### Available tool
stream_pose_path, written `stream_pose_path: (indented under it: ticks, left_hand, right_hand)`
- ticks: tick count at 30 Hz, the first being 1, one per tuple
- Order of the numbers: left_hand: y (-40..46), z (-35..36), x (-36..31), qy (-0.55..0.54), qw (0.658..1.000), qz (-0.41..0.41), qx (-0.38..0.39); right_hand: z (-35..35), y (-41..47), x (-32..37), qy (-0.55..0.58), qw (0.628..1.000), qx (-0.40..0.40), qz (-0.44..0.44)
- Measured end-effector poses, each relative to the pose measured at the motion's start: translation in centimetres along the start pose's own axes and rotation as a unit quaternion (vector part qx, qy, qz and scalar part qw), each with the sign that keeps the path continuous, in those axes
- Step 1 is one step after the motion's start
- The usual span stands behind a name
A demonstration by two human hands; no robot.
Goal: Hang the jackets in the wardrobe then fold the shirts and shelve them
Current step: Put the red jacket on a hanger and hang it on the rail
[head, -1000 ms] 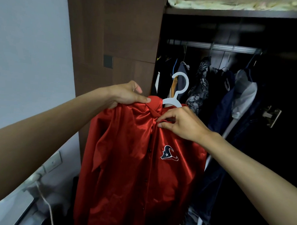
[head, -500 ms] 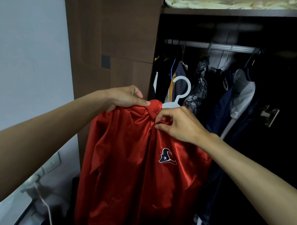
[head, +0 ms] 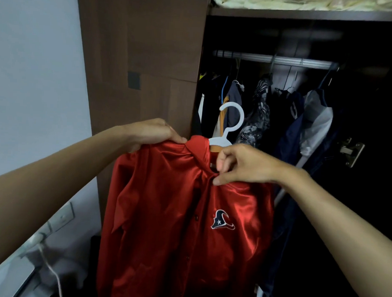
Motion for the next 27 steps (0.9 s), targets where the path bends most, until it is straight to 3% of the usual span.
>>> stream_pose_path:
  ticks: [1,3,6,8,11,13,16,18,20,22,27]
  left_hand:
    - [0.0,-0.1,0.3,0.001,1.000,0.000,0.009]
    - [-0.1,-0.1,0.9,-0.004,1.000,0.001,0.020]
    - [-0.2,0.1,1.1,-0.015,0.999,0.011,0.034]
    - [-0.1,0.2,1.1,-0.029,0.999,0.026,0.036]
    - [0.0,0.1,0.8,-0.060,0.995,0.083,0.018]
    - [0.4,-0.6,0.6,-0.031,0.987,0.156,-0.020]
    - [1.2,-3.2,0.8,0.094,0.940,0.276,-0.178]
    - [1.0,-4.9,1.5,0.135,0.907,0.306,-0.257]
    - [1.2,-5.9,2.6,0.151,0.902,0.293,-0.279]
    - [2.0,-5.7,3.5,0.158,0.924,0.236,-0.255]
    - [2.9,0.0,2.6,0.090,0.982,0.151,-0.067]
  right_hand:
    - [-1.0,-0.1,-0.3,0.034,0.999,0.004,0.035]
    - [-3.4,0.0,-1.3,0.131,0.984,-0.070,0.101]
    - [-5.4,0.9,-2.3,0.144,0.965,-0.197,0.097]
    - [-4.9,1.4,-2.5,0.161,0.965,-0.197,0.071]
    - [-4.8,1.8,-2.8,0.269,0.935,-0.214,0.086]
    - [-5.2,2.0,-2.6,0.302,0.919,-0.237,0.086]
    - [-6.3,2.4,-3.0,0.303,0.905,-0.284,0.088]
    - [-7.1,2.4,-3.9,0.304,0.896,-0.308,0.097]
    - [-7.2,2.3,-4.6,0.302,0.894,-0.315,0.105]
    - [-6.5,2.5,-4.2,0.303,0.896,-0.309,0.100]
    - [-4.0,3.8,-1.1,0.306,0.912,-0.269,0.047]
Point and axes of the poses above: each hand's wrist, its own y-axis towards the middle knuckle, its own z-axis out of the palm, x = y × z, the point moved 5 cm from there along y, towards the middle knuckle, and after that the axes turned 15 degrees about -x, right-handed, at the moved point
